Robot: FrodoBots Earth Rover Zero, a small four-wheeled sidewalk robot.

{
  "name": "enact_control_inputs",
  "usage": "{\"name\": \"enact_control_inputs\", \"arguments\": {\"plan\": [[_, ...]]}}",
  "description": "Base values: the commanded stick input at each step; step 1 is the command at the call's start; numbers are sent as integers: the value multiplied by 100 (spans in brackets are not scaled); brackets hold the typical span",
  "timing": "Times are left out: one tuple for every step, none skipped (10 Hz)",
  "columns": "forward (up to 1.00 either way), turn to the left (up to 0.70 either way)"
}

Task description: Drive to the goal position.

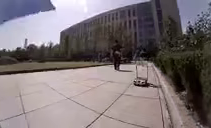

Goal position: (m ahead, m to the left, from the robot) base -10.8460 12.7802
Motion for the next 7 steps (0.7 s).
{"name": "enact_control_inputs", "arguments": {"plan": [[0,70],[0,70],[0,70],[0,74],[0,85],[0,85],[0,88]]}}
